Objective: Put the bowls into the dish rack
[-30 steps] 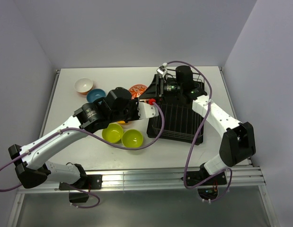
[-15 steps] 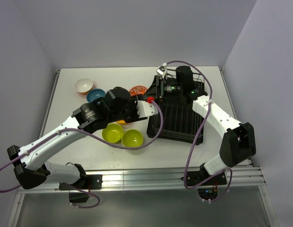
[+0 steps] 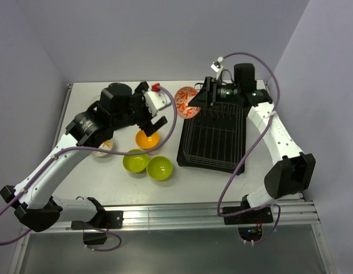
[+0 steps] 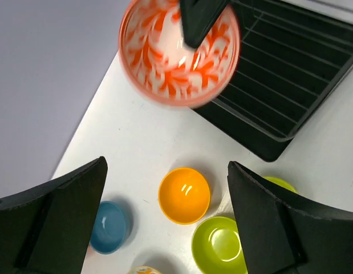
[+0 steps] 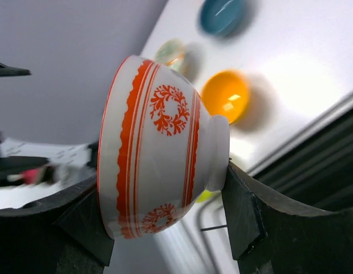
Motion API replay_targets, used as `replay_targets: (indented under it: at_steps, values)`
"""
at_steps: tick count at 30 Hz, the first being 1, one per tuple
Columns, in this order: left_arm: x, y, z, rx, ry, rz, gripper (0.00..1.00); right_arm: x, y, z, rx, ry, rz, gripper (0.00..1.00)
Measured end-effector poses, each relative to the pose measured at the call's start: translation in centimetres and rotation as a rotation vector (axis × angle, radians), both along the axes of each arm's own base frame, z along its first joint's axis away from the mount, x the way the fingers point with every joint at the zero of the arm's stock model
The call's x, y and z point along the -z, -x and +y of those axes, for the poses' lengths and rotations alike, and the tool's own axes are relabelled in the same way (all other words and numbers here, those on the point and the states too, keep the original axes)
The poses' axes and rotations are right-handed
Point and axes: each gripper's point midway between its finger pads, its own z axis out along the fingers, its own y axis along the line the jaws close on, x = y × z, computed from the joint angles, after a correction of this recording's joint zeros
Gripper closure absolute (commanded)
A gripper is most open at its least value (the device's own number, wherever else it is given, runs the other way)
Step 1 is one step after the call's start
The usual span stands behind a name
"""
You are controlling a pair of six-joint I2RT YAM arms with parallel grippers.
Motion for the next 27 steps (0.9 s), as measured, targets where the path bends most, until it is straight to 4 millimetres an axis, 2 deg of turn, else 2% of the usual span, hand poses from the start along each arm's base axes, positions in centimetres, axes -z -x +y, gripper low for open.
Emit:
replay_targets:
  at_steps: [5, 10, 15, 20, 24, 27]
  values:
    - [-1.0, -2.4, 1.4, -0.060, 0.102, 0.097, 0.05, -2.4, -4.2, -5.3, 0.113, 0.191, -0.251, 1.00]
    - [0.7, -3.8, 2.1, -0.099, 0.147, 0.227, 0.05, -2.6, -7.2, -10.4, 0.193, 0.429, -0.443, 1.00]
    - [2.4, -3.4, 2.1, -0.094, 0.165, 0.308, 0.05, -0.9, -9.4, -14.5, 0.199, 0.709, -0.586, 1.00]
    - [4.4, -2.9, 2.8, -0.110, 0.164, 0.366, 0.04, 1.1, -11.5, -17.4, 0.157, 0.924, -0.653, 1.00]
    - [4.8, -2.6, 3.5, -0.123, 0.180, 0.374, 0.04, 3.7, -13.2, -19.1, 0.103, 1.076, -0.670, 1.00]
    - [4.6, -2.4, 4.0, -0.128, 0.196, 0.364, 0.04, 5.7, -13.7, -20.3, 0.060, 1.172, -0.667, 1.00]
